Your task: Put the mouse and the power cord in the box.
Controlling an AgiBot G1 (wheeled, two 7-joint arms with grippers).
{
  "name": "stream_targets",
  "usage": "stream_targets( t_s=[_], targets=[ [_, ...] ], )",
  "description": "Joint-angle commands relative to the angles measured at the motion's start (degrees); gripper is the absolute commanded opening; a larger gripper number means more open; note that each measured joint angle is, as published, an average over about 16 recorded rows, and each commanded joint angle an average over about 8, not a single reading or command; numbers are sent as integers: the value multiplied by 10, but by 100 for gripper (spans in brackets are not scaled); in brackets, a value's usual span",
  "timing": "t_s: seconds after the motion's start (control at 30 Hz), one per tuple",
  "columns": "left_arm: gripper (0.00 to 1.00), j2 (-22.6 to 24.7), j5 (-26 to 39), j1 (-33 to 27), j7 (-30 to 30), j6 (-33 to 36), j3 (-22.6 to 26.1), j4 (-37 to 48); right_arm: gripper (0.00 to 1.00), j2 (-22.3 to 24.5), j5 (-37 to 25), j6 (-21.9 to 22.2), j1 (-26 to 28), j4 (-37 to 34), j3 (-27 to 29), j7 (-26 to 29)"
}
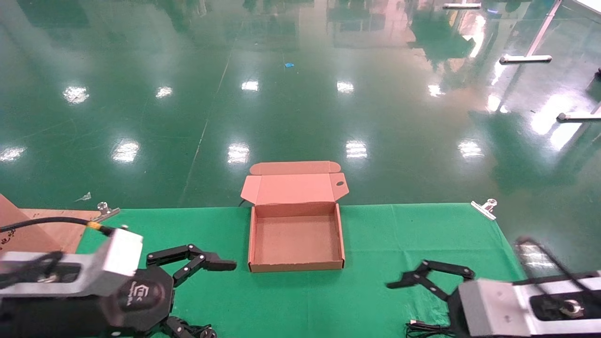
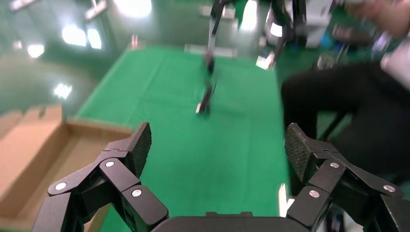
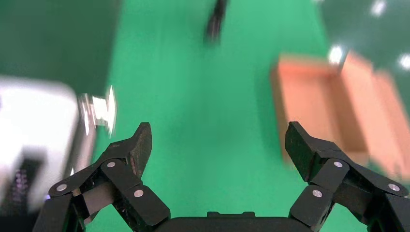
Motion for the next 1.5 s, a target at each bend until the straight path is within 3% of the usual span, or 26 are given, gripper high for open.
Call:
stream_targets(
  t_s=[0.03, 0.27, 0.5, 0.77, 1.03, 1.23, 1.5],
  targets=[
    [100, 11, 42, -26, 18, 9, 23, 34, 100, -9, -63, -3, 30, -18, -31, -26],
    [100, 61, 207, -116, 107, -8, 112, 164, 100, -73, -223, 35, 87, -110, -101, -111],
    [100, 119, 324, -167, 193, -75, 167, 310, 100, -148, -294, 112, 104, -264, -132, -206],
    [100, 175, 363, -166, 261, -191, 183, 437, 100, -222, -322, 212, 118, -451, -143, -307],
    [100, 211, 365, -154, 286, -295, 179, 498, 100, -259, -328, 317, 118, -553, -140, -351],
    [100, 220, 362, -156, 301, -303, 177, 521, 100, -261, -321, 323, 126, -591, -135, -375],
    [100, 214, 358, -169, 319, -269, 175, 537, 100, -247, -306, 281, 141, -617, -126, -405]
  ],
)
